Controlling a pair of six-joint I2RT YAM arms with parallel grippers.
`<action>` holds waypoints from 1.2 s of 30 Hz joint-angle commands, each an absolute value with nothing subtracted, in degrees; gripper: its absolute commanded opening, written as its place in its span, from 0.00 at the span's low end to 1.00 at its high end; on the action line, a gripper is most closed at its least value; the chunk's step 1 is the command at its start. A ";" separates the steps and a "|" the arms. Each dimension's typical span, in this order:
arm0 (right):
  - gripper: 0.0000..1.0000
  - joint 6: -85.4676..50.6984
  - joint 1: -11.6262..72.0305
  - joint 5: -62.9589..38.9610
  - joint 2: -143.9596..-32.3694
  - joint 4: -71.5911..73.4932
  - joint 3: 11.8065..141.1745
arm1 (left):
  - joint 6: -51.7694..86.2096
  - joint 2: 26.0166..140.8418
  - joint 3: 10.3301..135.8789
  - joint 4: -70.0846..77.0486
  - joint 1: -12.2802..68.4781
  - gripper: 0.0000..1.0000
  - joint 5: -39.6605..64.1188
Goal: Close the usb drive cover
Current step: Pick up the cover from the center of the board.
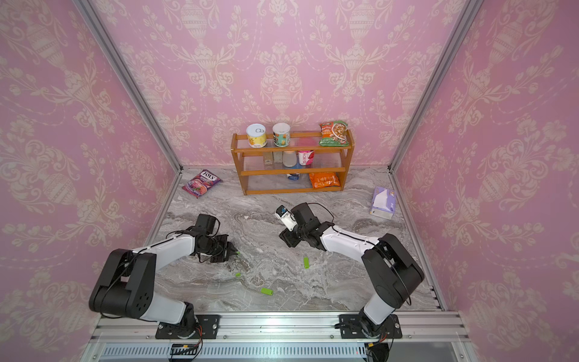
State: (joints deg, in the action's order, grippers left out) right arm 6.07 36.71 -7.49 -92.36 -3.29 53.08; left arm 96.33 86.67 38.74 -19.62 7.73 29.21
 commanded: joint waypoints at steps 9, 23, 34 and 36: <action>0.65 -8.26 37.16 2.86 -90.23 -29.57 54.23 | 66.44 93.28 51.71 -12.88 13.22 0.00 26.45; 0.64 -19.73 44.30 7.57 -88.32 -33.42 52.30 | 56.71 90.85 51.86 -1.79 13.48 0.00 31.69; 0.61 -21.61 44.39 5.80 -87.62 -30.73 48.06 | 43.02 80.55 55.94 -10.48 16.58 0.00 25.44; 0.61 -21.53 44.38 5.55 -87.61 -30.13 47.57 | 42.72 79.36 55.78 -10.58 16.72 0.00 25.25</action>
State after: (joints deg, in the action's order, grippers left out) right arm -19.88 44.03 6.04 -88.97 -31.31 48.66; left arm 47.59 81.03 54.98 -6.98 16.34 27.64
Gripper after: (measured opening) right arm 0.613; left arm 0.096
